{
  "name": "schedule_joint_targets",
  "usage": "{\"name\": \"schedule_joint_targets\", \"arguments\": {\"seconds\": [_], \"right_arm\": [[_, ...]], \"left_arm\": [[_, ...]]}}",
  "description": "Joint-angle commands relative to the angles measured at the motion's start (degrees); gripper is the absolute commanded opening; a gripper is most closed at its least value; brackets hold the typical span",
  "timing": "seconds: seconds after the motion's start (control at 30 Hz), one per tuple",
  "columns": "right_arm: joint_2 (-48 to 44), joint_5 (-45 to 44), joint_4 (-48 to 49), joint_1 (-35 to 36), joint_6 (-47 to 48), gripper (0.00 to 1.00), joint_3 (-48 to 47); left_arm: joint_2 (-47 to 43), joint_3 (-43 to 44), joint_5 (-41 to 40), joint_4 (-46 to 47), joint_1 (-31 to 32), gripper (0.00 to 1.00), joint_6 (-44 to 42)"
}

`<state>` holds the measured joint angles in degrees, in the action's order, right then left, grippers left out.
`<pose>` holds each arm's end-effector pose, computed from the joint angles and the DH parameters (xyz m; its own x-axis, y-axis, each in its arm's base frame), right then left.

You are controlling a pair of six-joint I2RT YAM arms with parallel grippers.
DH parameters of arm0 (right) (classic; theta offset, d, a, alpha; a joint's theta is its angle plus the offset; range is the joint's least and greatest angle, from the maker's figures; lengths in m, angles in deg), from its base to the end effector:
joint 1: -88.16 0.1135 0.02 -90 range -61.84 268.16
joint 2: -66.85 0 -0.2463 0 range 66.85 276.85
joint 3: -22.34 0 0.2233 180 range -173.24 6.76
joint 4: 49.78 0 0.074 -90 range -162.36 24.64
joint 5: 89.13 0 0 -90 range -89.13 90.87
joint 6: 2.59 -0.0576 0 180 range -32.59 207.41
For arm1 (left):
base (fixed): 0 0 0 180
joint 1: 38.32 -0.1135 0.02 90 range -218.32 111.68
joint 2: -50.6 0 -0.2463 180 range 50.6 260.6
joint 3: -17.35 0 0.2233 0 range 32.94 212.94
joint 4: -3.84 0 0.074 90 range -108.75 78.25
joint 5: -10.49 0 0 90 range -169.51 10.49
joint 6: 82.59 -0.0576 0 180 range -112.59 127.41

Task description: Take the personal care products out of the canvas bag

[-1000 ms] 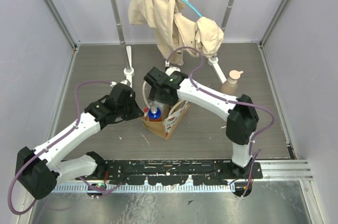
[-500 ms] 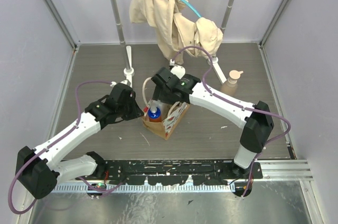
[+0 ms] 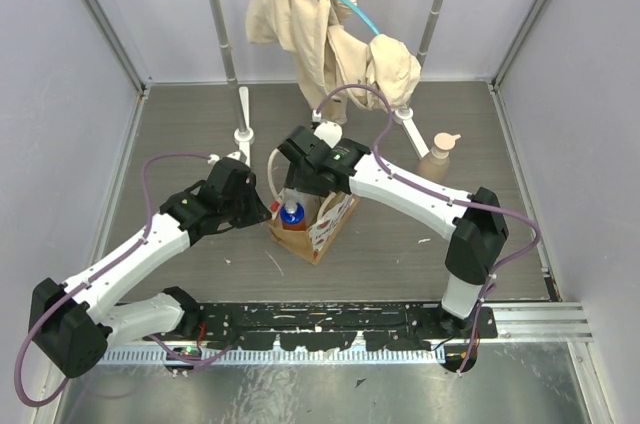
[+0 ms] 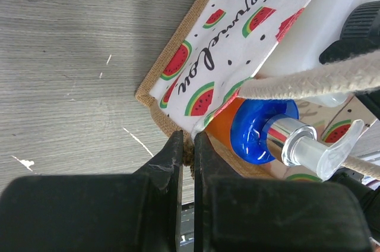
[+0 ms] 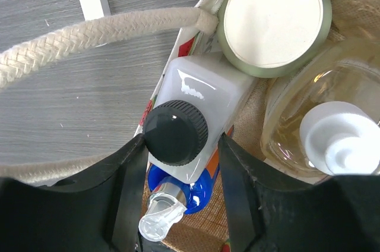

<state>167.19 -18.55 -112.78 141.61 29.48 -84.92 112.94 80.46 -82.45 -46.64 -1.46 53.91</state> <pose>0.2283 0.2758 0.2762 -0.8108 0.2483 -0.5301 0.0752 0.9422 0.3264 0.1730 -0.1260 0.2343 -0.8354 -0.2791 -0.4735 -0.0486 0.8956 -0.4421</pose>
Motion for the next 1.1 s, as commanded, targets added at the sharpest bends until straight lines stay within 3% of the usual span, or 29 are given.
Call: {"name": "schedule_joint_targets", "arguments": {"seconds": [0.0,0.4,0.73,1.07], "right_arm": [[2.8,-3.8,-4.8,0.1,0.9,0.40,-0.1],[3.1,-2.7,-6.9,0.1,0.1,0.44,2.6],[6.3,0.0,-7.8,0.1,-0.4,0.69,-1.3],[5.5,-1.8,-10.1,0.1,-2.8,0.62,0.8]], "left_arm": [[-0.1,-1.8,-0.5,-8.1,0.2,0.11,-2.0],[-0.4,-1.9,-0.7,-8.2,0.2,0.12,-2.5],[-0.7,-2.5,-0.6,-7.7,0.2,0.13,-2.5],[-1.3,-2.8,-1.0,-8.0,0.2,0.14,-2.9]]}}
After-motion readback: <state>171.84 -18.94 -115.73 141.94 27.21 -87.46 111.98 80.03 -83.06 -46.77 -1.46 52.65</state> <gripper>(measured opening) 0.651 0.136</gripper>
